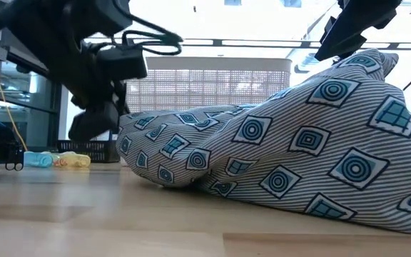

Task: Pick & place medical supplies in basket/bin
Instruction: Put the black bandage into the small white bin

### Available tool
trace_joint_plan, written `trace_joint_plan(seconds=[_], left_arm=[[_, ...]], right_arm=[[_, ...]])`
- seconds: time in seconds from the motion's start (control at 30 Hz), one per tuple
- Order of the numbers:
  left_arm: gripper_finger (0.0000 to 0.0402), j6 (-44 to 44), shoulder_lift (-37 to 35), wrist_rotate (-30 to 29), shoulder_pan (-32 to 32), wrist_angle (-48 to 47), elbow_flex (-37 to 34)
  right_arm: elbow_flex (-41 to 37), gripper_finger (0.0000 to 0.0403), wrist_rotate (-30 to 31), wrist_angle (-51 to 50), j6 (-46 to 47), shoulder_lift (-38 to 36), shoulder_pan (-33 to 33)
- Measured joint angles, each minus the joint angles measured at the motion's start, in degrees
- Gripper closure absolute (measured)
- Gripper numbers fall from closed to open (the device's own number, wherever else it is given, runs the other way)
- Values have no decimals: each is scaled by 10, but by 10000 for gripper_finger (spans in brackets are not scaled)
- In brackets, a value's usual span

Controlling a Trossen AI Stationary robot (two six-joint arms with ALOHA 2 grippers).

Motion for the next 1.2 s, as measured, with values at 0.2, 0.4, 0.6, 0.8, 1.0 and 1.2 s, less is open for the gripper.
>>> trace_joint_plan(seconds=[0.2,0.4,0.6,0.8,1.0,1.2], left_arm=[[400,-11,-19,15,0,2,0],[401,-3,-41,10,0,24,0],[401,91,-71,11,0,130,0],[401,254,-80,19,-8,305,1],[401,309,-80,99,-12,409,1],[401,309,-80,193,-12,438,1]], right_arm=[[0,278,0,0,0,0,0],[0,278,0,0,0,0,0],[0,278,0,0,0,0,0],[0,278,0,1,0,0,0],[0,278,0,12,0,0,0],[0,278,0,13,0,0,0]])
